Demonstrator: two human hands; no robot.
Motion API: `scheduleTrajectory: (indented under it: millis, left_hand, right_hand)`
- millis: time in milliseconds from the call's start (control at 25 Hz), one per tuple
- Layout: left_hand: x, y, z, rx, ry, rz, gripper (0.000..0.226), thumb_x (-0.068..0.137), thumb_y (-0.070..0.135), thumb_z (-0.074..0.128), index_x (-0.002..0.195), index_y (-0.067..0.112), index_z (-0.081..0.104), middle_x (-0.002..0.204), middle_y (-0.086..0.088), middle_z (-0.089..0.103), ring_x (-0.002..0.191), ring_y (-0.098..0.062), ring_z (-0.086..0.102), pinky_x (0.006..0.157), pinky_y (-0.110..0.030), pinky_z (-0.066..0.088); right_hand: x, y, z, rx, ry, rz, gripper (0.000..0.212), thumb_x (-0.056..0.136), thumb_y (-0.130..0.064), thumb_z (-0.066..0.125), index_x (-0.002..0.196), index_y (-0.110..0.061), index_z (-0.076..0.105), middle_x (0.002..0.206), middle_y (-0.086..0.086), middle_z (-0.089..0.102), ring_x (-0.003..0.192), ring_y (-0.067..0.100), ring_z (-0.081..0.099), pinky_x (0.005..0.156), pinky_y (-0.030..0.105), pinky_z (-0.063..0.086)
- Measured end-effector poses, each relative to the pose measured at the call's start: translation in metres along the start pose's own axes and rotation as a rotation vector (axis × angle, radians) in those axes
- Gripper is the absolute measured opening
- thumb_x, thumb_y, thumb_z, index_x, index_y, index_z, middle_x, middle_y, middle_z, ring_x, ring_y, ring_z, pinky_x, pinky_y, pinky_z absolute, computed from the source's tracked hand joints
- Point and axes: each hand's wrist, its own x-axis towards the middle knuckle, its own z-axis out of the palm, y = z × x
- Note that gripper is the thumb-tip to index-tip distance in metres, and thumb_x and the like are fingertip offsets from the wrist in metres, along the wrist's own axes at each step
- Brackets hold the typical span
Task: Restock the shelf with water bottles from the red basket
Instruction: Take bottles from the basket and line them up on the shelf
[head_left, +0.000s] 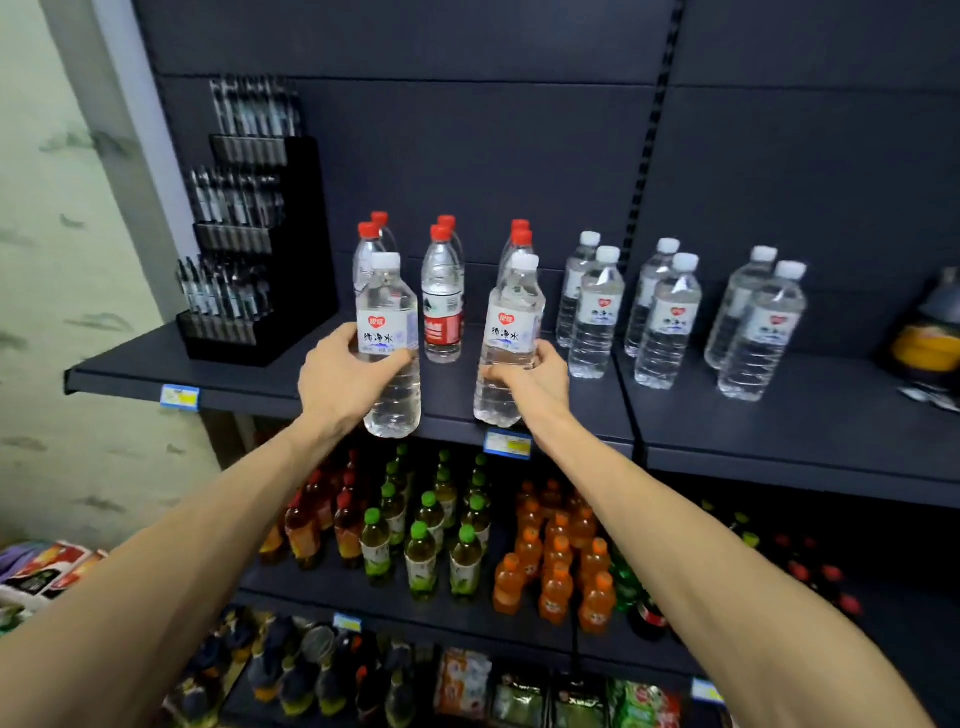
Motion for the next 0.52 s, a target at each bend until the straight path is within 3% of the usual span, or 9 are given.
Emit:
scheduleTrajectory:
  millis: [240,360,520]
  left_hand:
    - [-0.006,0.034,0.037,0.002,-0.066,0.080,0.037,0.071,0.056,0.081,0.098,0.034,0.068,0.081,0.024,0.066,0.087,-0.007,0.067,0.079,-0.033,0.052]
    - [-0.010,0.054,0.064,0.000,-0.087,0.107,0.039,0.071,0.056,0.081,0.102,0.035,0.068,0.088,0.020,0.070,0.089,-0.005,0.068,0.081,-0.033,0.053]
    - [-0.018,0.091,0.117,-0.049,-0.102,0.108,0.044,0.070,0.059,0.079,0.103,0.033,0.069,0.090,0.019,0.072,0.089,-0.006,0.070,0.083,-0.034,0.056]
  right_hand:
    - [0.016,0.008,-0.080,-0.106,0.087,0.020,0.051,0.060,-0.007,0.089,0.104,-0.017,0.066,0.097,-0.003,0.076,0.094,0.018,0.072,0.088,0.035,0.058]
    - [0.025,0.016,-0.125,-0.110,0.088,0.030,0.053,0.062,-0.003,0.089,0.108,-0.015,0.065,0.100,-0.002,0.076,0.098,0.020,0.072,0.087,0.032,0.056]
    - [0.040,0.026,-0.181,-0.157,0.047,0.019,0.057,0.057,-0.006,0.090,0.101,-0.030,0.063,0.105,-0.006,0.076,0.102,0.016,0.071,0.097,0.039,0.056]
